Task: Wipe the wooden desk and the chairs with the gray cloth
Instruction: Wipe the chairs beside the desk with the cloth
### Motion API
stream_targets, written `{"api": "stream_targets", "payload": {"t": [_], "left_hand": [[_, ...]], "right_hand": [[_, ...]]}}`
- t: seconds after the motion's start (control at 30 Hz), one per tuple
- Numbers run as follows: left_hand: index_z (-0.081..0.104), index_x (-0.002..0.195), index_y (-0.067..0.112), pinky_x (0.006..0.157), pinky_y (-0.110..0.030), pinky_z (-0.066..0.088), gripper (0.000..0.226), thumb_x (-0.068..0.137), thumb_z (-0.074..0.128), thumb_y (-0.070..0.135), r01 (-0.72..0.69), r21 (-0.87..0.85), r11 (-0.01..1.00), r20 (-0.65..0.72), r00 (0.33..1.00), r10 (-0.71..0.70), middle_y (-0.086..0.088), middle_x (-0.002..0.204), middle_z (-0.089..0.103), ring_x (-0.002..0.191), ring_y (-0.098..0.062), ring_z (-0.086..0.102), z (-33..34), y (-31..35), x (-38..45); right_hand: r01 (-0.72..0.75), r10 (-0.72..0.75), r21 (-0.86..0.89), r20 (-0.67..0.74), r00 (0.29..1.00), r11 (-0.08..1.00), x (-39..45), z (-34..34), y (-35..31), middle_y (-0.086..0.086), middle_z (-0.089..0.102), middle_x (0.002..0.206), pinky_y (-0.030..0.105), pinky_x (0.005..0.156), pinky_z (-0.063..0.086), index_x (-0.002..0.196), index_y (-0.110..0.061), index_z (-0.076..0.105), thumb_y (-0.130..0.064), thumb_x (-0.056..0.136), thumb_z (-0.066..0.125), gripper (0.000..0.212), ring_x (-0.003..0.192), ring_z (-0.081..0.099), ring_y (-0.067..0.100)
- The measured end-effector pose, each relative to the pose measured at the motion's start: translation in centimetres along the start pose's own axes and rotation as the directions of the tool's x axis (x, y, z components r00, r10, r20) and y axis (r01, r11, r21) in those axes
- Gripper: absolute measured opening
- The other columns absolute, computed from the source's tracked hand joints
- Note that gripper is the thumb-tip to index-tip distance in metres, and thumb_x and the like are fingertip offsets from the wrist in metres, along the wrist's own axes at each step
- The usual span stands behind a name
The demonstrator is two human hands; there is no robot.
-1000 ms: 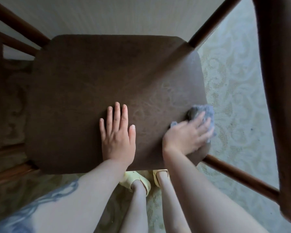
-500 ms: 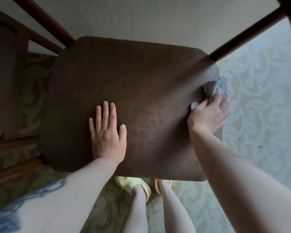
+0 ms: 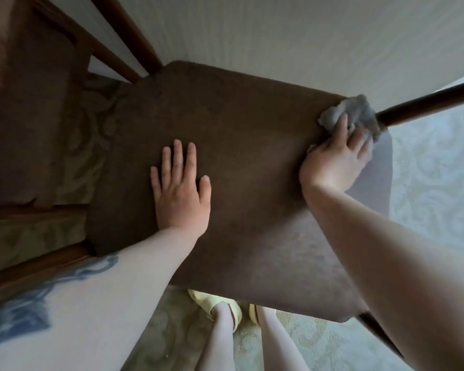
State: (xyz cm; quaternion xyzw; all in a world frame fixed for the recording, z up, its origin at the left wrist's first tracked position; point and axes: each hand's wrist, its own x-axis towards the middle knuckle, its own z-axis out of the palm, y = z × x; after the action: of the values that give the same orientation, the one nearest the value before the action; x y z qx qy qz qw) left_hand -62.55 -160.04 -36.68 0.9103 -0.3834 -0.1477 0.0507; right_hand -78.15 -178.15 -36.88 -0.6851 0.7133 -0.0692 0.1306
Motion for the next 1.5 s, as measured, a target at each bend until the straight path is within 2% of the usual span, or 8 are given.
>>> {"api": "stream_targets", "payload": {"t": [0.2, 0.33, 0.47, 0.7, 0.9, 1.2, 1.37, 1.5], "left_hand": [[0.008, 0.154, 0.027, 0.117, -0.041, -0.004, 0.061, 0.098, 0.034, 0.035, 0.025, -0.021, 0.999, 0.009, 1.0, -0.024, 0.003, 0.162, 0.0, 0.148, -0.016, -0.005, -0.3, 0.4, 0.0], [0.007, 0.153, 0.029, 0.119, -0.038, -0.002, 0.059, 0.099, 0.028, 0.036, -0.011, -0.039, 0.999, 0.007, 1.0, 0.011, 0.005, 0.162, -0.001, 0.148, -0.013, -0.006, -1.0, -1.4, -0.1], [0.007, 0.153, 0.029, 0.119, -0.037, -0.003, 0.061, 0.095, 0.02, 0.04, 0.088, -0.035, 0.996, -0.027, 0.996, -0.089, 0.005, 0.162, 0.0, 0.148, -0.013, -0.006, -1.2, -3.1, -0.7], [0.009, 0.154, 0.02, 0.12, -0.043, 0.005, 0.058, 0.101, 0.03, 0.036, 0.389, -0.138, 0.911, -0.032, 0.917, -0.397, -0.005, 0.162, 0.002, 0.148, -0.022, -0.002, -2.1, -8.7, -1.3], [0.013, 0.153, 0.014, 0.12, -0.037, 0.006, 0.057, 0.103, 0.023, 0.04, 0.522, -0.354, 0.776, 0.025, 0.835, -0.55, -0.006, 0.161, 0.009, 0.148, -0.022, 0.005, -1.8, -10.8, -3.0], [0.027, 0.151, 0.024, 0.111, -0.029, 0.027, 0.051, 0.102, 0.028, 0.041, 0.497, -0.701, 0.51, 0.053, 0.75, -0.659, -0.002, 0.154, 0.032, 0.139, -0.021, 0.032, -3.0, -10.5, -4.5], [0.023, 0.151, 0.011, 0.12, -0.037, 0.01, 0.054, 0.103, 0.032, 0.033, 0.495, -0.55, 0.673, -0.028, 0.794, -0.607, -0.008, 0.159, 0.017, 0.147, -0.022, 0.013, -1.3, -10.3, -4.1], [0.021, 0.151, 0.009, 0.119, -0.04, 0.012, 0.056, 0.1, 0.03, 0.027, 0.514, -0.54, 0.666, -0.059, 0.767, -0.639, -0.012, 0.159, 0.015, 0.147, -0.027, 0.014, -0.7, -10.2, -4.4]], "right_hand": [[0.92, -0.925, 0.201, 0.258, 0.28, 0.335, -1.1, 2.2, -3.4, 0.006, 0.044, 0.147, 0.053, 0.115, 0.024, 0.139, -0.024, 0.051, -0.016, 0.085, 0.055, 0.055, 0.14, 0.031, 0.032], [0.409, -0.411, 0.041, 0.072, 0.909, 0.911, 3.3, 1.2, -4.9, 0.007, 0.036, 0.151, 0.048, 0.117, 0.014, 0.139, -0.023, 0.049, -0.039, 0.08, 0.033, 0.063, 0.142, 0.025, 0.031], [0.208, -0.215, 0.058, 0.177, 0.96, 0.976, 1.1, 2.7, -14.1, 0.003, 0.03, 0.153, 0.042, 0.119, 0.009, 0.143, -0.028, 0.04, -0.032, 0.085, 0.06, 0.062, 0.144, 0.016, 0.027], [0.967, -0.867, 0.244, 0.494, -0.056, 0.076, -6.0, 4.7, -20.8, -0.002, 0.016, 0.16, 0.038, 0.118, 0.003, 0.151, -0.033, 0.025, -0.026, 0.09, 0.062, 0.072, 0.148, 0.004, 0.023], [0.704, -0.723, 0.166, 0.211, 0.658, 0.69, -8.3, 6.2, -20.0, 0.006, 0.031, 0.153, 0.044, 0.119, 0.015, 0.146, -0.024, 0.038, -0.018, 0.084, 0.064, 0.067, 0.145, 0.015, 0.033], [0.848, -0.855, 0.476, 0.313, -0.412, -0.234, -17.2, 4.4, -11.3, -0.001, 0.047, 0.144, 0.04, 0.118, 0.011, 0.13, -0.024, 0.06, -0.016, 0.069, 0.074, 0.063, 0.141, 0.028, 0.023], [0.69, -0.709, 0.166, 0.17, 0.684, 0.705, -15.1, 4.8, -11.8, 0.008, 0.044, 0.146, 0.048, 0.117, 0.017, 0.14, -0.021, 0.049, -0.013, 0.068, 0.071, 0.076, 0.141, 0.026, 0.034], [0.911, -0.931, 0.237, 0.227, 0.286, 0.338, -22.3, 4.5, -9.4, 0.004, 0.046, 0.146, 0.047, 0.117, 0.013, 0.138, -0.018, 0.052, -0.023, 0.078, 0.068, 0.063, 0.142, 0.026, 0.03]]}}
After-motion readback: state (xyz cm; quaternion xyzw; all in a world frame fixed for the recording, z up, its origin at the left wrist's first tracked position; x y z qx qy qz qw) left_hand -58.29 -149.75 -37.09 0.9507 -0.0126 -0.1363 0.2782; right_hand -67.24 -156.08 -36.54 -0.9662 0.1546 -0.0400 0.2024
